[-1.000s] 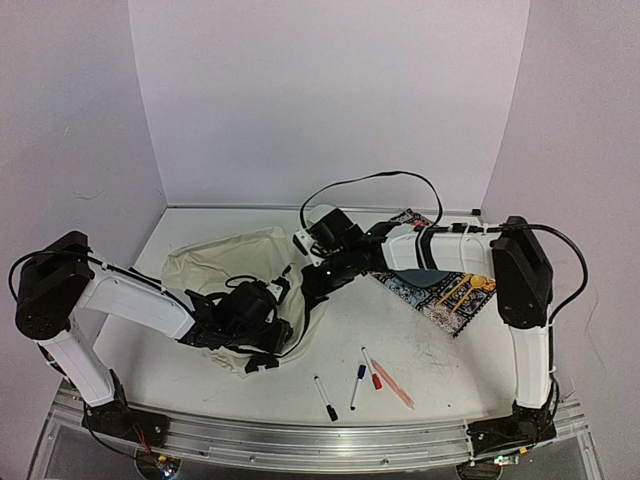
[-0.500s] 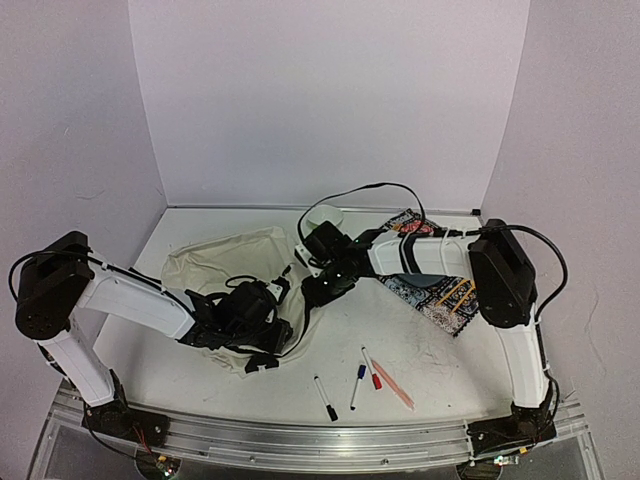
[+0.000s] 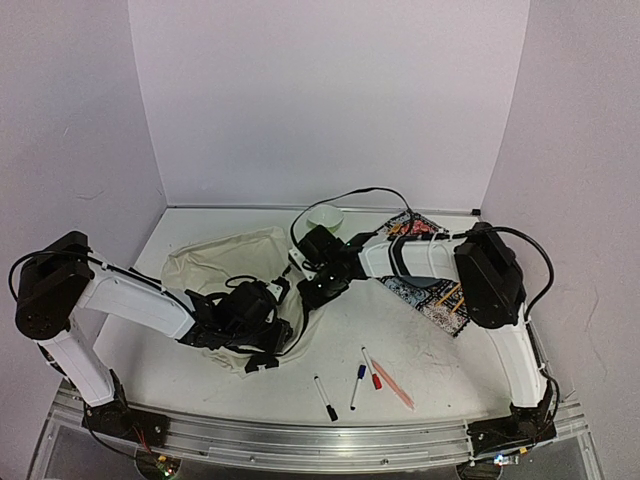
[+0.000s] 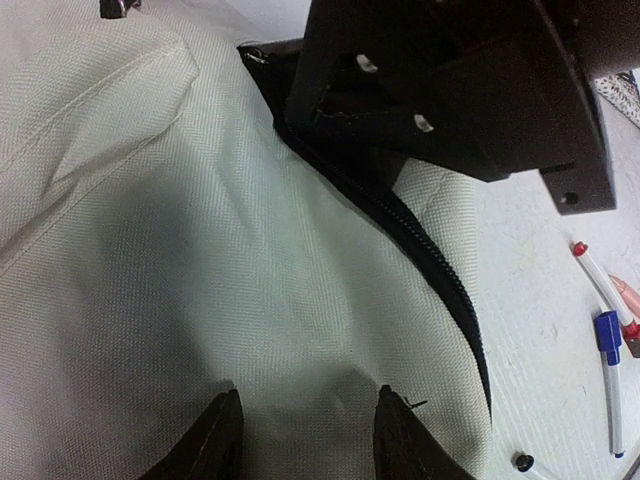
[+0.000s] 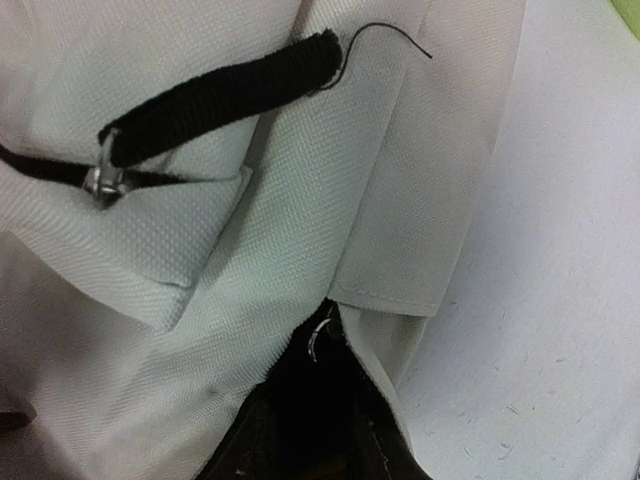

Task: Pack the student bag
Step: Hold the largest pocket of the student bag.

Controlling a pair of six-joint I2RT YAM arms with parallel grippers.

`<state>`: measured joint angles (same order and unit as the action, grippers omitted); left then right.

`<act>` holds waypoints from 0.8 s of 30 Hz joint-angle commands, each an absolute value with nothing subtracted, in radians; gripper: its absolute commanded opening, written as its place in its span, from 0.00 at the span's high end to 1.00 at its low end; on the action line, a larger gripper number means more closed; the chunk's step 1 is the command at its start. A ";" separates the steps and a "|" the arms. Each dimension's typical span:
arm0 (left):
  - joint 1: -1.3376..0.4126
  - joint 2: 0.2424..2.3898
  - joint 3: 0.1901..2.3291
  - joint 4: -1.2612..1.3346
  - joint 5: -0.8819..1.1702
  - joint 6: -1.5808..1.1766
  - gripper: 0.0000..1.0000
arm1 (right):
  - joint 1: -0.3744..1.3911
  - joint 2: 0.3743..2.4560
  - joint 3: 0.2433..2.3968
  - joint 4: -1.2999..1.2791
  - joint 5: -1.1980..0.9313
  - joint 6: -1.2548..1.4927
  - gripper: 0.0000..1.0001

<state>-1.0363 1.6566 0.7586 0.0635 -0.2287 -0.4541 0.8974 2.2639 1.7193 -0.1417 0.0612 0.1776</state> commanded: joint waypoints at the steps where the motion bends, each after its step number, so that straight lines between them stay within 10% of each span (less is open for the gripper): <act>1: -1.035 1.643 0.735 0.014 -0.243 -0.468 0.54 | 0.899 2.318 1.765 -0.189 0.141 0.164 0.71; 15: -1.034 1.610 0.728 0.008 -0.273 -0.474 0.54 | 0.899 2.233 1.727 -0.180 0.147 0.119 0.99; 24: -1.015 1.590 0.774 -0.034 -0.292 -0.486 0.51 | 0.899 2.057 1.619 -0.172 0.060 0.091 1.00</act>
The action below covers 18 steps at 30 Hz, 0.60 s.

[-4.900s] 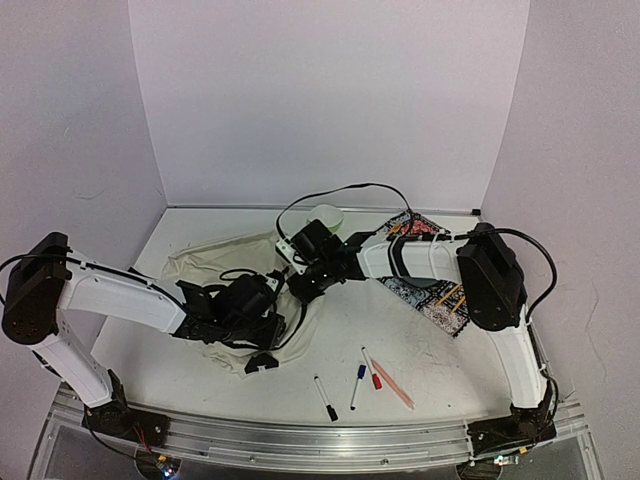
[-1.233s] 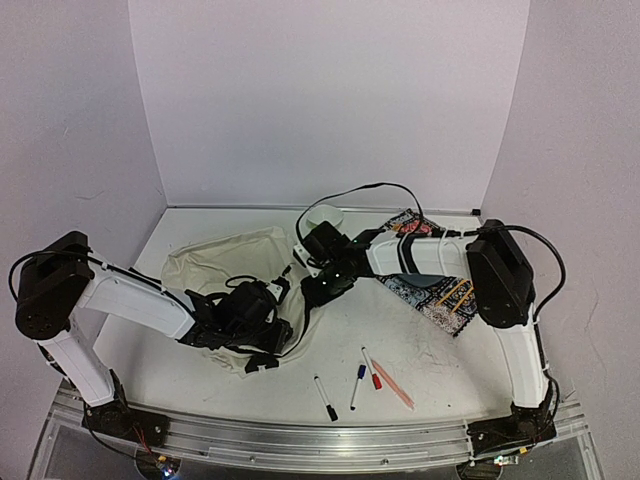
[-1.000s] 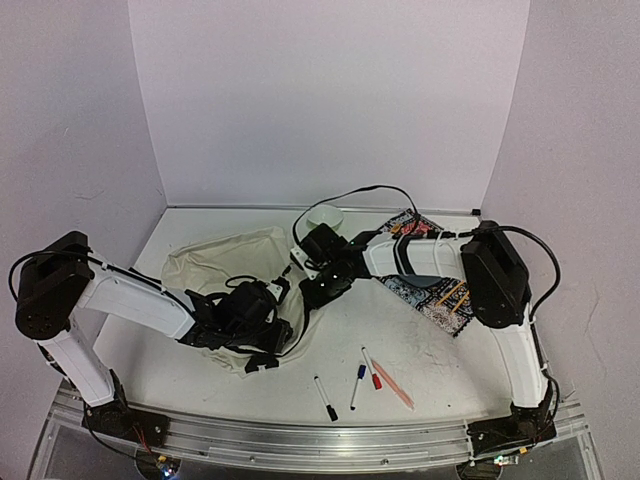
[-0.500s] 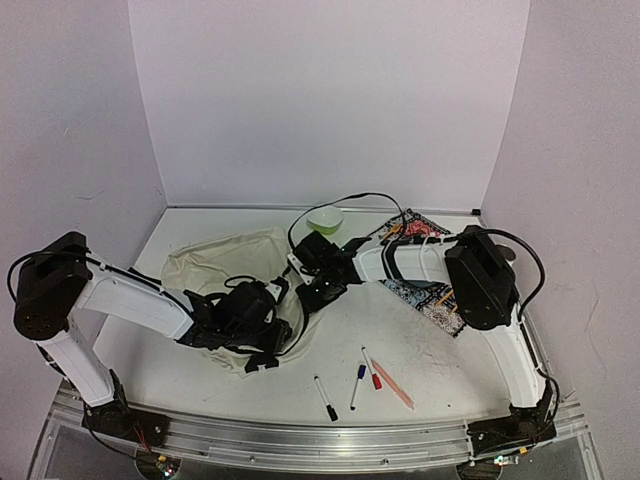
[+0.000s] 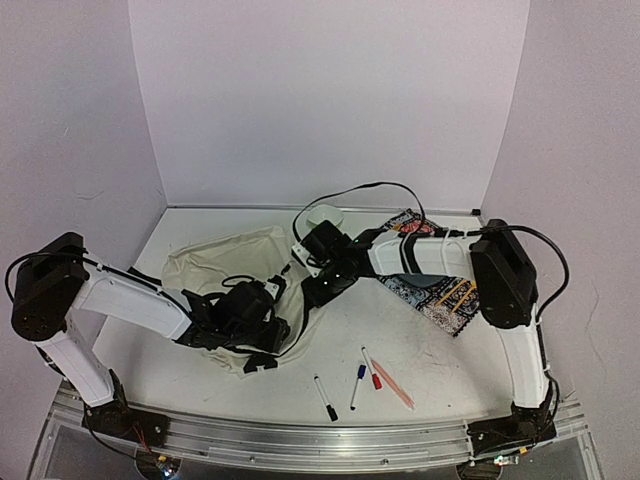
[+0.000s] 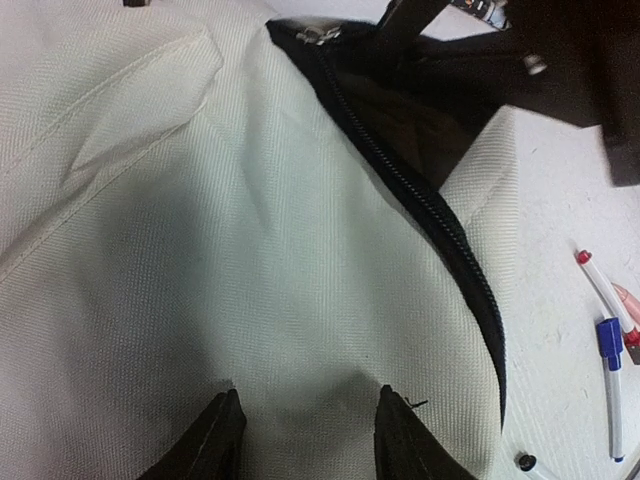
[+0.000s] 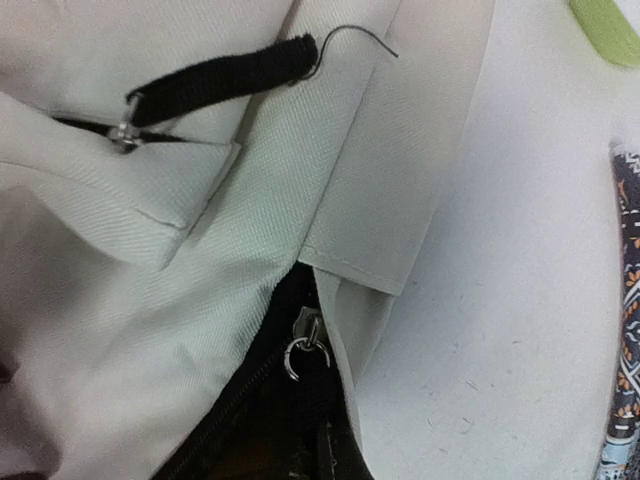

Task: Pack the student bag
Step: Hold the largest pocket of the student bag.

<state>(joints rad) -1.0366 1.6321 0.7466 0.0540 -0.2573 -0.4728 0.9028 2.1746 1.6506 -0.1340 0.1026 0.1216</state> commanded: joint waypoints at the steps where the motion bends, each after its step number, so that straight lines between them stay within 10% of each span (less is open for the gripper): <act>1: -1.010 1.579 0.786 -0.043 -0.291 -0.481 0.50 | 0.899 2.048 1.614 -0.172 0.048 0.087 1.00; 18: -0.799 1.721 1.183 -0.180 -0.209 -0.370 0.31 | 0.897 2.034 1.608 -0.172 -0.039 0.057 1.00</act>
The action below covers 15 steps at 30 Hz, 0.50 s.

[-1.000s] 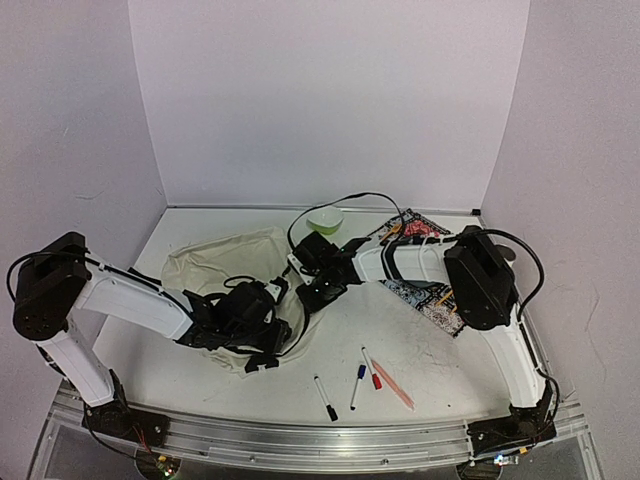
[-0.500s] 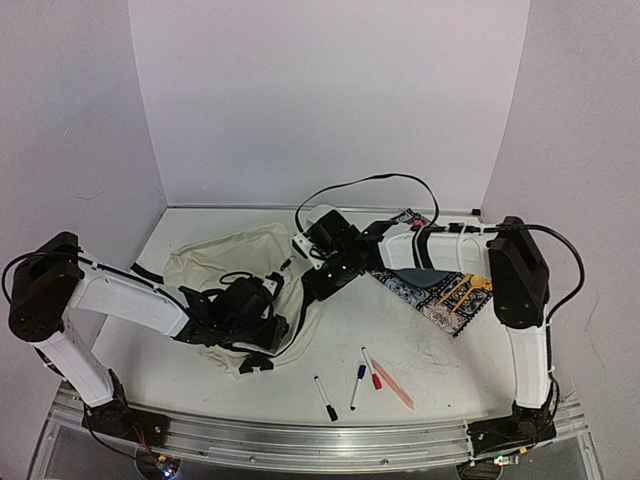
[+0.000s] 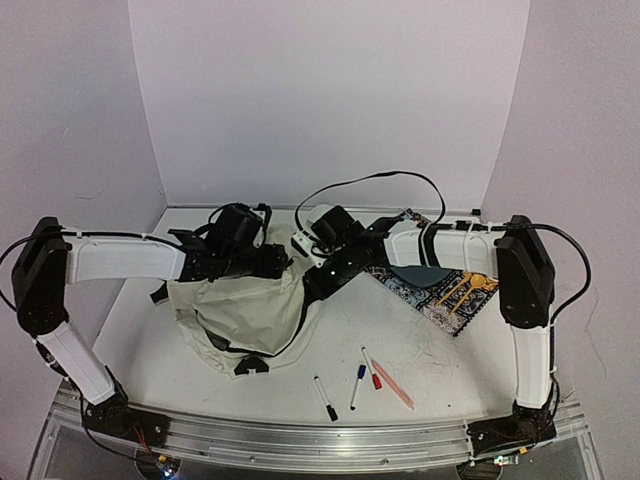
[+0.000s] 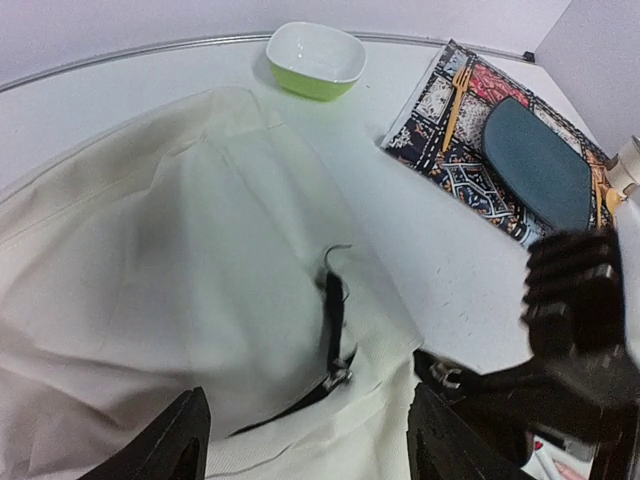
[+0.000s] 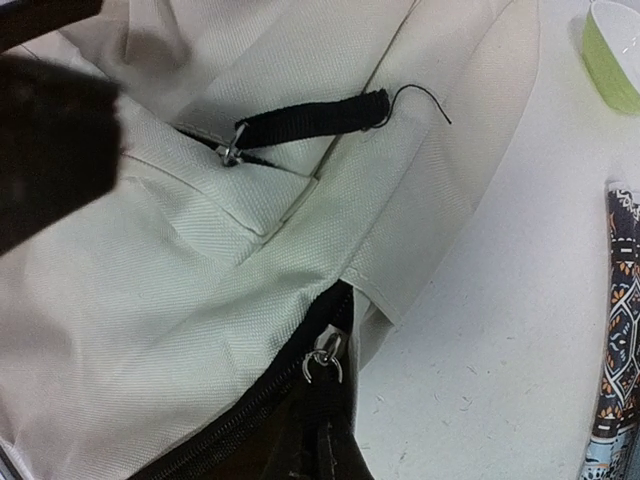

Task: Pack the student bag
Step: Hold the largest pocket of the student bag, then grab the largest pocket of the student bag.

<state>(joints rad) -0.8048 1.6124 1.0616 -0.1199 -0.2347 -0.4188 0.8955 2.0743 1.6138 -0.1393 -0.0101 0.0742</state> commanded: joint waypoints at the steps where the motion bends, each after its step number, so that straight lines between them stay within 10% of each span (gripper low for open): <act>1: -0.796 1.747 1.209 -0.189 -0.205 -0.365 0.30 | 0.897 2.034 1.605 -0.172 -0.039 0.056 1.00; 15: -0.726 1.928 1.378 -0.284 -0.141 -0.449 0.32 | 0.897 2.052 1.591 -0.148 -0.024 0.053 1.00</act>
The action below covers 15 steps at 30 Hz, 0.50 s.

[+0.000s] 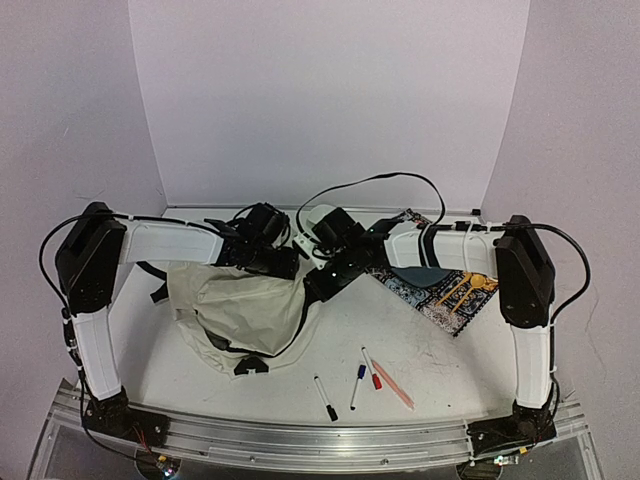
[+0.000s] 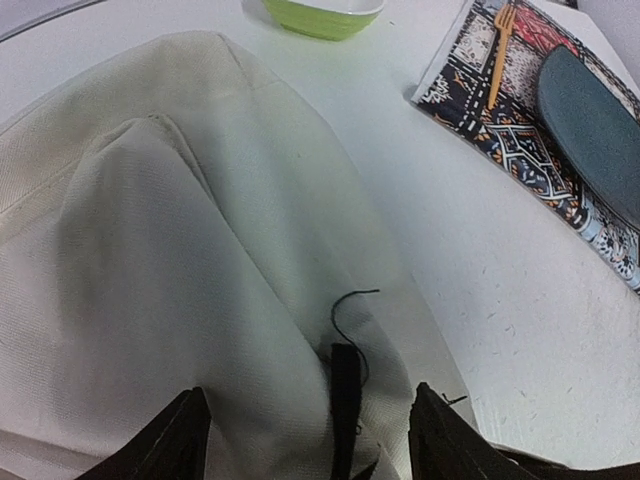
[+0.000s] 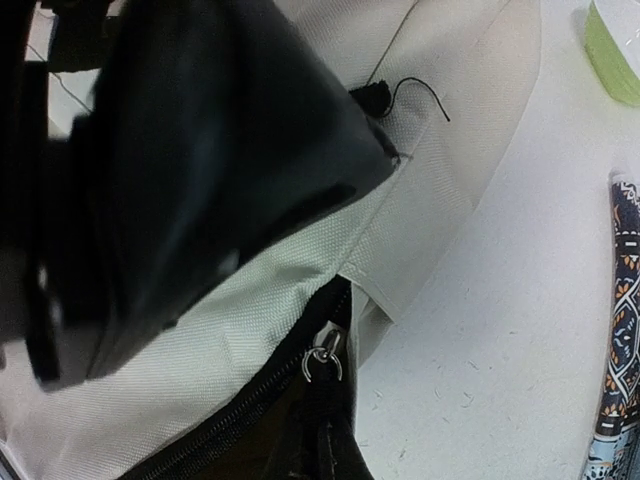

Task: Pack the student bag
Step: Grab the largest pocket of the student bag.

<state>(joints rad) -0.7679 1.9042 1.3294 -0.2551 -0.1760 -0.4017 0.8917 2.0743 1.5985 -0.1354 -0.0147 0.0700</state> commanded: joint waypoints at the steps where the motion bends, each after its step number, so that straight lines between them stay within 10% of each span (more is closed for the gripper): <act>1: -0.718 1.935 1.381 -0.284 -0.124 -0.459 0.34 | 0.897 2.052 1.587 -0.144 -0.023 0.055 1.00; 7: -0.697 1.980 1.423 -0.283 -0.044 -0.486 0.54 | 0.897 2.051 1.573 -0.120 -0.014 0.055 1.00; 12: -0.677 2.019 1.458 -0.283 -0.043 -0.499 0.97 | 0.897 2.027 1.558 -0.120 -0.030 0.044 1.00; 15: -0.658 2.044 1.478 -0.283 -0.063 -0.508 1.00 | 0.897 1.991 1.536 -0.120 -0.059 0.032 1.00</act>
<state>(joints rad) -0.6891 2.0063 1.4178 -0.2913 -0.0504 -0.4900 0.8917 2.0733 1.5648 -0.0925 -0.0139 0.0628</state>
